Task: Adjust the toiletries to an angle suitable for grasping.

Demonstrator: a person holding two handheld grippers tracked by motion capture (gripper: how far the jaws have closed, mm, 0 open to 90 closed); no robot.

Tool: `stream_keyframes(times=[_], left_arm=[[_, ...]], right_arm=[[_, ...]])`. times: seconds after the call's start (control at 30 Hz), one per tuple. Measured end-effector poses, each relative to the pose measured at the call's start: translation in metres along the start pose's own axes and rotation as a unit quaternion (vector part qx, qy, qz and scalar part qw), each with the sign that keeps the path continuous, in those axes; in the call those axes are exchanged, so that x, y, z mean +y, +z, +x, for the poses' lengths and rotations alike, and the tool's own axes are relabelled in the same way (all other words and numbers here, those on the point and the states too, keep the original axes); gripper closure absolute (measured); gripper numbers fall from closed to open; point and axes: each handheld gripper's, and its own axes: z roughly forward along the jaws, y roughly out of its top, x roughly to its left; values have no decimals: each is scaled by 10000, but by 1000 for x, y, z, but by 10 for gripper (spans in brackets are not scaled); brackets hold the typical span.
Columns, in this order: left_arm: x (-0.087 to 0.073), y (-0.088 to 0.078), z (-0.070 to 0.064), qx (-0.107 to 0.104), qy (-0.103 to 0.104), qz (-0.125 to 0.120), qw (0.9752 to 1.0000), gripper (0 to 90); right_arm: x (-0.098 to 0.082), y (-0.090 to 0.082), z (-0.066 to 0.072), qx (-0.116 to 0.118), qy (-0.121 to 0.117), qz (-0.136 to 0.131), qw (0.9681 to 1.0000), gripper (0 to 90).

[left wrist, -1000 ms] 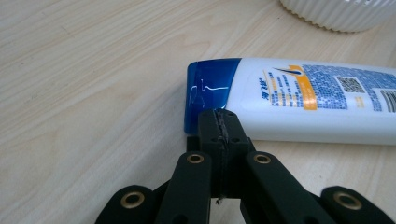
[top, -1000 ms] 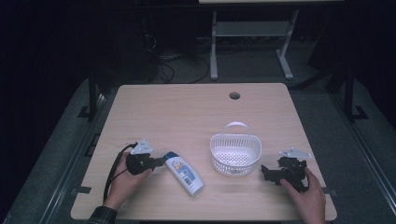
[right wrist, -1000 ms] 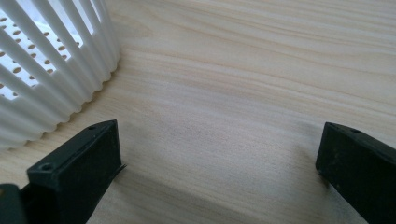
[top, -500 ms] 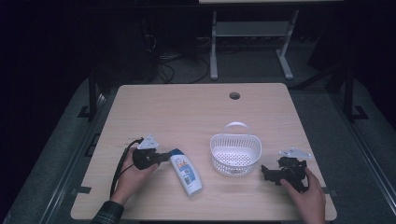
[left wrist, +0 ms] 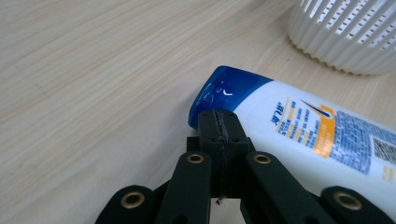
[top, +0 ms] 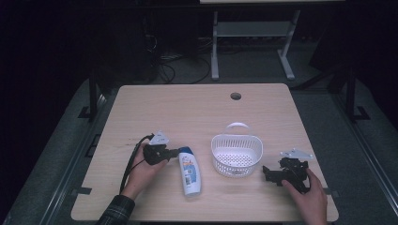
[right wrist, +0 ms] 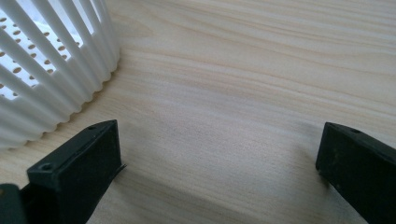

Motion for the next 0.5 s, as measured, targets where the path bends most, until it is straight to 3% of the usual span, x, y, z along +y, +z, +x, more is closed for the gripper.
stream_keyframes(times=[0.2, 0.3, 0.4, 0.5], left_arm=[[7, 8, -3, -44, 33, -43, 10000, 900], [8, 2, -5, -103, 62, -67, 9999, 900], [10, -8, -12, -311, -2, -235, 9992, 900], [12, -15, -24, -521, 85, -289, 9982, 900]], right_arm=[[0, 0, 0, 1, -1, -1, 10000, 0], [0, 0, 0, 1, -3, -1, 10000, 0], [0, 0, 0, -1, -2, 0, 10000, 0], [0, 0, 0, 1, -3, -1, 10000, 0]])
